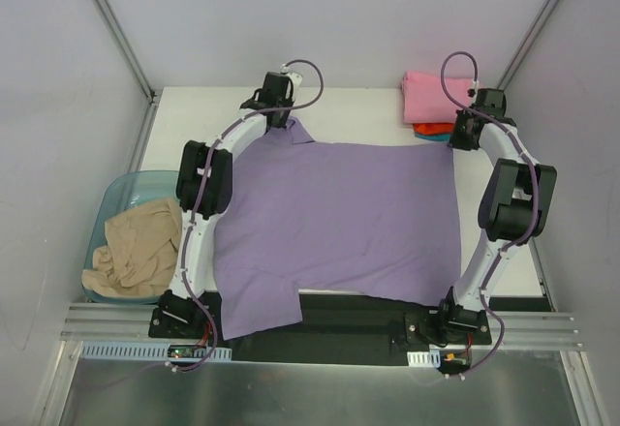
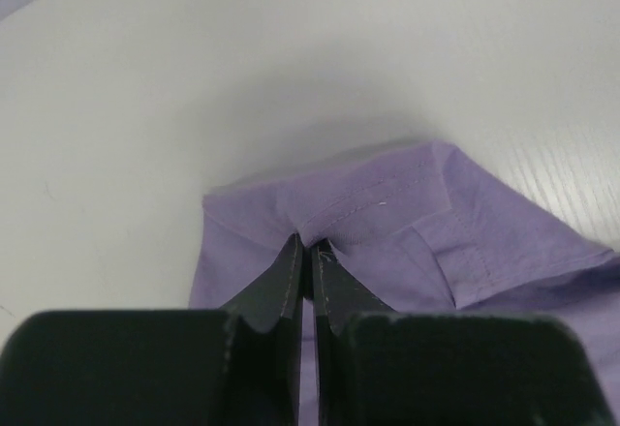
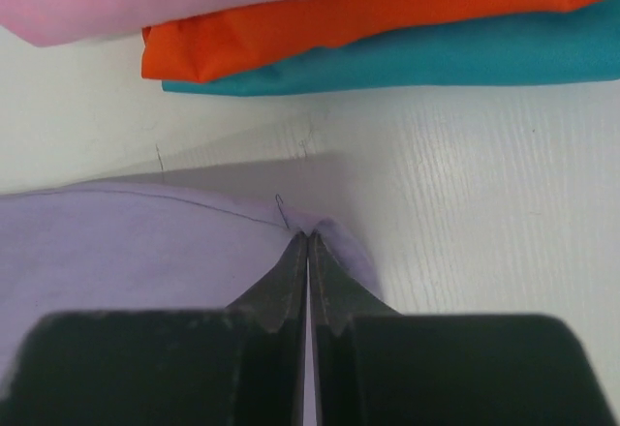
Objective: Fold and stack the t-shirts
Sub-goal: Flatten out the tshirt, then fold the flattened tshirt in 1/3 of the way
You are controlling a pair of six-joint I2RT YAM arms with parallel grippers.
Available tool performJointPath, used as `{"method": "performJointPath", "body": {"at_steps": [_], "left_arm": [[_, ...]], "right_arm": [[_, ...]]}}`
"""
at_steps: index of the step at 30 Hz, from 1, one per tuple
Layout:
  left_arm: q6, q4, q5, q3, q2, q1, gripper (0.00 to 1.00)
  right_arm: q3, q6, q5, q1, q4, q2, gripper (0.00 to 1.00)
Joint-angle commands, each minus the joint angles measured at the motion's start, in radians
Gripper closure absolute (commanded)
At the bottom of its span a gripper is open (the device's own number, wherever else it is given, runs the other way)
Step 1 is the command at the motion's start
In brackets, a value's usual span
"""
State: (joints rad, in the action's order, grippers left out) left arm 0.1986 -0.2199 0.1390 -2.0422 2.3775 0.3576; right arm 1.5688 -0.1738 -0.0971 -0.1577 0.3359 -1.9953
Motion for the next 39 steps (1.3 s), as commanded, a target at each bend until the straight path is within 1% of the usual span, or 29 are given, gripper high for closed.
{"method": "performJointPath", "body": {"at_steps": [1, 2, 4, 6, 8, 9, 10, 11, 12, 13, 14, 15, 16, 17, 18, 20, 23, 25, 27, 28, 31, 33, 34, 35, 39], "left_arm": [[-0.106, 0.013, 0.005, 0.101, -0.191, -0.011, 1.00], [-0.120, 0.013, -0.001, 0.129, -0.246, -0.012, 1.00], [-0.159, 0.013, -0.030, 0.218, -0.300, -0.011, 1.00], [-0.186, 0.019, -0.094, 0.314, -0.382, -0.011, 1.00], [-0.227, 0.020, -0.133, 0.378, -0.463, -0.009, 1.00], [-0.241, 0.022, -0.137, 0.445, -0.492, -0.008, 1.00], [-0.254, 0.024, -0.138, 0.477, -0.518, -0.005, 1.00], [-0.272, 0.025, -0.138, 0.511, -0.576, 0.003, 1.00], [-0.277, 0.027, -0.136, 0.580, -0.606, 0.007, 1.00], [-0.281, 0.025, -0.112, 0.615, -0.636, 0.012, 1.00], [-0.306, 0.027, -0.096, 0.651, -0.700, 0.024, 1.00], [-0.321, 0.027, -0.090, 0.725, -0.734, 0.029, 1.00], [-0.341, 0.028, -0.084, 0.763, -0.768, 0.032, 1.00], [-0.388, 0.027, -0.075, 0.798, -0.835, 0.037, 1.00], [-0.413, 0.027, -0.073, 0.863, -0.869, 0.046, 1.00], [-0.455, 0.027, -0.050, 0.948, -0.957, 0.058, 1.00], [-0.473, 0.022, -0.006, 1.049, -1.069, 0.084, 1.00], [-0.496, 0.002, -0.006, 1.088, -1.148, 0.086, 1.00], [-0.530, -0.015, -0.053, 1.129, -1.202, 0.087, 1.00], [-0.534, -0.028, -0.056, 1.140, -1.251, 0.092, 1.00], [-0.528, -0.062, -0.038, 1.174, -1.320, 0.099, 1.00], [-0.515, -0.094, -0.017, 1.185, -1.337, 0.116, 1.00], [-0.521, -0.119, 0.026, 1.183, -1.339, 0.135, 1.00], [-0.530, -0.142, 0.030, 1.176, -1.338, 0.167, 1.00], [-0.609, -0.274, 0.037, 1.154, -1.322, 0.204, 1.00]], "right_arm": [[-0.053, -0.026, -0.046, -0.003, -0.017, 0.107, 0.98], [-0.068, -0.027, -0.047, -0.003, -0.015, 0.136, 0.98], [-0.111, -0.027, -0.067, -0.003, -0.009, 0.164, 0.98], [-0.154, -0.026, -0.093, -0.003, -0.005, 0.207, 0.97], [-0.184, -0.027, -0.104, -0.003, -0.006, 0.243, 0.96], [-0.209, -0.027, -0.096, -0.003, -0.003, 0.257, 0.96], [-0.222, -0.029, -0.079, -0.003, 0.000, 0.271, 0.96], [-0.233, -0.030, -0.073, -0.003, 0.003, 0.297, 0.96], [-0.245, -0.038, -0.069, -0.005, 0.009, 0.311, 0.96], [-0.266, -0.041, -0.058, -0.005, 0.011, 0.325, 0.96], [-0.276, -0.044, -0.049, -0.005, 0.017, 0.351, 0.96], [-0.279, -0.049, -0.038, -0.005, 0.040, 0.360, 0.96], [-0.273, -0.052, -0.012, -0.006, 0.061, 0.369, 0.96], [-0.268, -0.056, 0.003, -0.006, 0.086, 0.383, 0.96], [-0.265, -0.067, 0.014, -0.008, 0.119, 0.391, 0.96], [-0.280, -0.078, 0.033, -0.008, 0.130, 0.423, 0.96], [-0.294, -0.101, 0.039, -0.011, 0.150, 0.457, 0.96], [-0.296, -0.122, 0.033, -0.016, 0.181, 0.466, 0.96], [-0.314, -0.131, 0.042, -0.019, 0.199, 0.486, 0.96], [-0.326, -0.136, 0.048, -0.020, 0.201, 0.503, 0.96], [-0.349, -0.153, 0.051, -0.026, 0.203, 0.527, 0.96], [-0.354, -0.162, 0.048, -0.031, 0.212, 0.535, 0.96], [-0.355, -0.164, 0.051, -0.031, 0.215, 0.543, 0.96], [-0.354, -0.164, 0.051, -0.031, 0.216, 0.543, 0.96], [-0.362, -0.161, 0.046, -0.032, 0.235, 0.544, 0.94]]}}
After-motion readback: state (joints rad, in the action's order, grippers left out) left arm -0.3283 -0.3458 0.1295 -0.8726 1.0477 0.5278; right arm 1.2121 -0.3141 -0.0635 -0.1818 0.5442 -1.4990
